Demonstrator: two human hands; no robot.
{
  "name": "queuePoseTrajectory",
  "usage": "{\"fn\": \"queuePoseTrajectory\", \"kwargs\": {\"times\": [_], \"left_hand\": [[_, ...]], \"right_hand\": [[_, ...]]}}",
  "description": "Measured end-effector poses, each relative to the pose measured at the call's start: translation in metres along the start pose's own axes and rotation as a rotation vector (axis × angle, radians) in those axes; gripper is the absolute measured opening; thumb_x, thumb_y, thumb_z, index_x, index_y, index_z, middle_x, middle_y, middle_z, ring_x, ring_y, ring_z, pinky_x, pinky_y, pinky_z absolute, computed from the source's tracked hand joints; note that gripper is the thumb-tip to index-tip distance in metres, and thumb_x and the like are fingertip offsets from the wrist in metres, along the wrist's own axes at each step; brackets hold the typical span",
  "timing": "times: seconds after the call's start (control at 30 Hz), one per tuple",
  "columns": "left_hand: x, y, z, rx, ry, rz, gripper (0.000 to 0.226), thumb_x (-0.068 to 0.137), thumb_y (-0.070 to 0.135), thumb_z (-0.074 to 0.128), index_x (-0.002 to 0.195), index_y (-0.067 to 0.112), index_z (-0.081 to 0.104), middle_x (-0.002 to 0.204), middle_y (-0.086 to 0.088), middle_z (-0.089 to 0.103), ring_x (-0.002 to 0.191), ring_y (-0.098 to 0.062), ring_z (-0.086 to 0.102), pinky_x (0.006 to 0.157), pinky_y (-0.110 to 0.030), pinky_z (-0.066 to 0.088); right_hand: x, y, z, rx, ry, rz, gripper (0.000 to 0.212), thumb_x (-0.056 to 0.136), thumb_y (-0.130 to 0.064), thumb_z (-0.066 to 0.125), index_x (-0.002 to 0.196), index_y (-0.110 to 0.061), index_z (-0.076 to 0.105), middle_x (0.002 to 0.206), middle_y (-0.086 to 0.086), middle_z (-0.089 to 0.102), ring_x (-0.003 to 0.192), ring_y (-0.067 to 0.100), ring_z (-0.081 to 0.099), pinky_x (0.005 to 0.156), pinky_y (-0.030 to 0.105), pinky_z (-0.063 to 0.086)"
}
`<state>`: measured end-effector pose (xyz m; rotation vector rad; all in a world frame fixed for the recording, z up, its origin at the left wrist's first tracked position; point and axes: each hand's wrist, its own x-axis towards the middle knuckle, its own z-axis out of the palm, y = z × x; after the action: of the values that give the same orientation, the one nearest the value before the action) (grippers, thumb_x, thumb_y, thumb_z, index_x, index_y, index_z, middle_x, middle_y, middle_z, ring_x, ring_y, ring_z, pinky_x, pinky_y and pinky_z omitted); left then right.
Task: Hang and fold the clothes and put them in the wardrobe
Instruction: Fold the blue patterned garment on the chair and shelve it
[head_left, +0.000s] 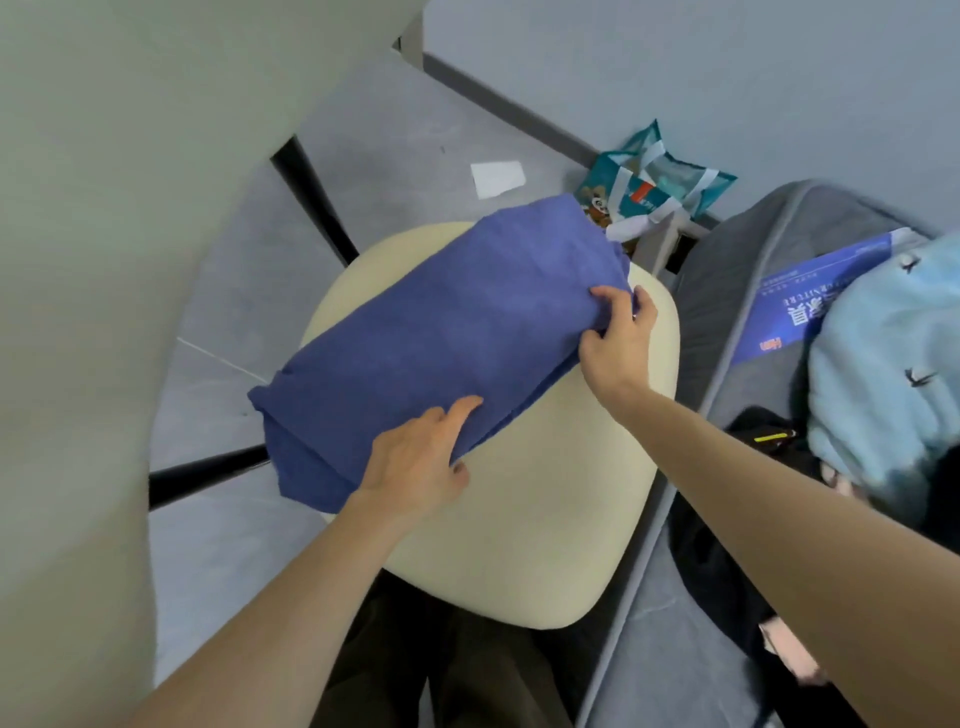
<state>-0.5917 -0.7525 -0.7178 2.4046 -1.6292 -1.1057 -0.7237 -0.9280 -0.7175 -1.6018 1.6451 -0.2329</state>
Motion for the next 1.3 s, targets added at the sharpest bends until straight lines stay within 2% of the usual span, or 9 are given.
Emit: {"fn": "queuePoseTrajectory", "kwargs": {"times": [0.1,0.2,0.33,0.63,0.87,0.97,1.07,1.23,1.3], "left_hand": [[0.007,0.002,-0.006,-0.035,0.210,0.042,0.044,0.090,0.039,0.053,0.131,0.025,0.050,0.105,0.001,0.051,0.098,-0.021,0.052,0.078,-0.033,0.041],[0.029,-0.008,-0.022,-0.068,0.427,-0.022,0.041,0.095,0.029,0.050,0.136,0.022,0.048,0.125,-0.007,0.043,0.111,-0.026,0.043,0.088,-0.038,0.037],[0.071,-0.028,-0.049,-0.142,0.266,-0.269,0.057,0.096,0.036,0.049,0.148,0.034,0.025,0.148,-0.012,0.024,0.133,-0.036,0.026,0.110,-0.050,0.025],[0.043,-0.025,-0.020,-0.452,0.034,-0.168,0.088,0.088,0.030,0.064,0.150,0.030,0.002,0.125,-0.002,0.060,0.104,-0.031,0.060,0.088,-0.040,0.048],[0.048,0.013,0.007,-0.766,0.152,-0.454,0.066,0.077,0.035,0.077,0.126,0.007,0.042,0.110,-0.005,0.062,0.100,-0.025,0.062,0.087,-0.035,0.050],[0.063,0.011,0.002,-0.891,0.091,-0.424,0.044,0.079,0.014,0.076,0.116,-0.003,0.058,0.113,-0.013,0.066,0.101,-0.026,0.065,0.093,-0.042,0.051],[0.061,0.011,-0.006,-0.914,0.120,-0.425,0.038,0.083,0.007,0.071,0.118,-0.001,0.059,0.115,-0.015,0.066,0.099,-0.026,0.065,0.093,-0.040,0.051],[0.045,0.013,-0.041,-0.899,0.177,-0.106,0.085,0.086,0.005,0.066,0.149,0.026,0.013,0.102,-0.017,0.066,0.088,-0.019,0.062,0.084,-0.032,0.051],[0.044,0.013,-0.063,-0.831,0.178,0.025,0.083,0.083,0.003,0.069,0.147,0.030,0.024,0.102,-0.009,0.067,0.087,-0.015,0.063,0.082,-0.025,0.052]], "right_hand": [[-0.016,-0.008,0.015,0.079,0.272,0.179,0.049,0.088,-0.013,0.054,0.135,-0.016,0.037,0.146,0.009,0.026,0.125,0.031,0.036,0.099,0.033,0.032],[-0.042,-0.005,0.035,0.248,0.179,0.443,0.045,0.087,-0.032,0.063,0.120,-0.013,0.040,0.124,0.007,0.043,0.102,0.027,0.047,0.083,0.035,0.039],[-0.069,-0.001,0.068,0.136,-0.045,0.493,0.038,0.081,-0.043,0.069,0.087,-0.009,0.055,0.106,0.006,0.043,0.095,0.030,0.051,0.084,0.037,0.048],[-0.055,0.012,0.043,0.177,0.079,0.444,0.007,0.093,-0.019,0.048,0.099,-0.014,0.048,0.086,-0.004,0.050,0.075,0.019,0.049,0.072,0.032,0.038],[-0.046,0.040,-0.021,0.194,-0.077,0.491,0.039,0.093,-0.040,0.053,0.079,-0.004,0.058,0.079,0.011,0.058,0.078,0.033,0.053,0.065,0.035,0.047],[-0.043,0.038,-0.025,0.235,-0.150,0.512,0.040,0.094,-0.037,0.053,0.100,0.001,0.064,0.107,0.015,0.065,0.102,0.034,0.060,0.096,0.047,0.049],[-0.047,0.036,-0.026,0.234,-0.173,0.433,0.021,0.095,-0.030,0.055,0.089,-0.011,0.063,0.096,0.003,0.065,0.091,0.023,0.059,0.086,0.038,0.050],[-0.056,0.020,-0.049,0.458,-0.053,0.300,0.003,0.095,-0.017,0.056,0.097,-0.017,0.055,0.082,-0.005,0.064,0.075,0.012,0.059,0.060,0.017,0.046],[-0.058,0.011,-0.066,0.547,-0.093,0.197,0.034,0.092,-0.004,0.058,0.113,-0.029,0.047,0.085,-0.001,0.065,0.074,0.009,0.062,0.061,0.016,0.051]]}}
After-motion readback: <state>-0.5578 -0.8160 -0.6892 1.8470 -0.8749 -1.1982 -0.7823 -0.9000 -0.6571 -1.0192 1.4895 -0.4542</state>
